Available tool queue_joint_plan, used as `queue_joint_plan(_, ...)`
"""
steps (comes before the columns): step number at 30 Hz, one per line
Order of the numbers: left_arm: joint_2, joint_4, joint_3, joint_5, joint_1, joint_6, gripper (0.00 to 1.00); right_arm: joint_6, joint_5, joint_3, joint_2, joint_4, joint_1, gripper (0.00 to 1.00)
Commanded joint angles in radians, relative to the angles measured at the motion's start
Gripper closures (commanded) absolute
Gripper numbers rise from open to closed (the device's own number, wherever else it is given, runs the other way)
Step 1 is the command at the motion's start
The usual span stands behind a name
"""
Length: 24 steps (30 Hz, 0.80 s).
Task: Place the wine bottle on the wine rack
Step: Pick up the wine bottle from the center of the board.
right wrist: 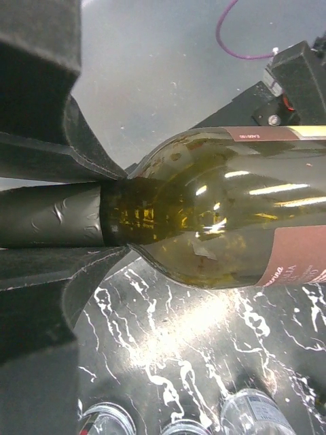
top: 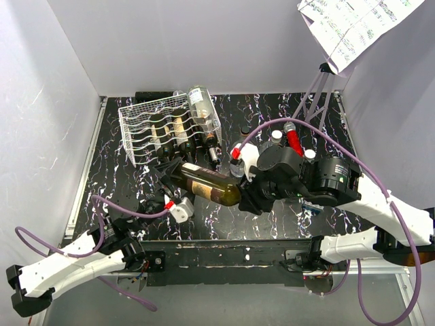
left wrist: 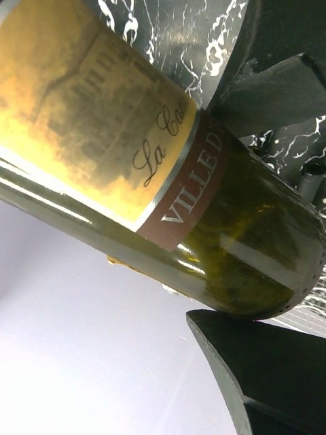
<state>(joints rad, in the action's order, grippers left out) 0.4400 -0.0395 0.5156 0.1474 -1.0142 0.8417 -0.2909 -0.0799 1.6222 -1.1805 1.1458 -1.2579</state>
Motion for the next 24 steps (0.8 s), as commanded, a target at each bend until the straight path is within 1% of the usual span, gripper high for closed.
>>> queue_joint_plan(1,-0.024,0.176,0.139,0.719,0.042,-0.251,0.02,-0.077,-0.173,0.05,0.104,-0.103,0.023,0.99)
queue_joint_plan(2,-0.018,0.123,0.18,0.762,0.042,-0.274,0.02,-0.079,-0.158,0.044,0.098,-0.113,0.022,0.99)
queue_joint_plan(4,-0.017,-0.042,0.256,0.793,0.043,-0.387,0.02,-0.08,-0.129,0.024,0.082,-0.145,0.023,0.99)
queue_joint_plan(6,0.006,-0.133,0.322,0.985,0.051,-0.514,0.02,-0.082,-0.049,-0.025,0.074,-0.226,0.023,0.99)
queue_joint_plan(7,0.017,-0.272,0.372,1.003,0.054,-0.614,0.02,-0.088,-0.02,-0.045,0.068,-0.259,0.023,0.99)
queue_joint_plan(8,0.025,-0.425,0.441,0.971,0.055,-0.811,0.02,-0.09,-0.005,-0.059,0.052,-0.283,0.023,0.99)
queue_joint_plan(9,0.025,-0.516,0.484,0.948,0.055,-0.881,0.02,-0.093,0.008,-0.067,0.038,-0.299,0.023,0.99)
queue_joint_plan(11,0.023,-0.571,0.526,0.899,0.055,-0.92,0.02,-0.097,0.031,-0.084,0.012,-0.334,0.022,0.99)
queue_joint_plan(17,0.092,-0.625,0.54,0.88,0.057,-0.889,0.02,-0.097,0.014,-0.108,-0.005,-0.368,0.022,0.99)
queue_joint_plan(21,0.077,-0.522,0.44,0.851,0.055,-0.723,0.02,-0.1,-0.023,-0.113,0.03,-0.374,0.022,0.99)
queue_joint_plan(24,0.059,-0.508,0.377,0.802,0.057,-0.668,0.02,-0.103,-0.066,-0.111,0.056,-0.371,0.022,0.99)
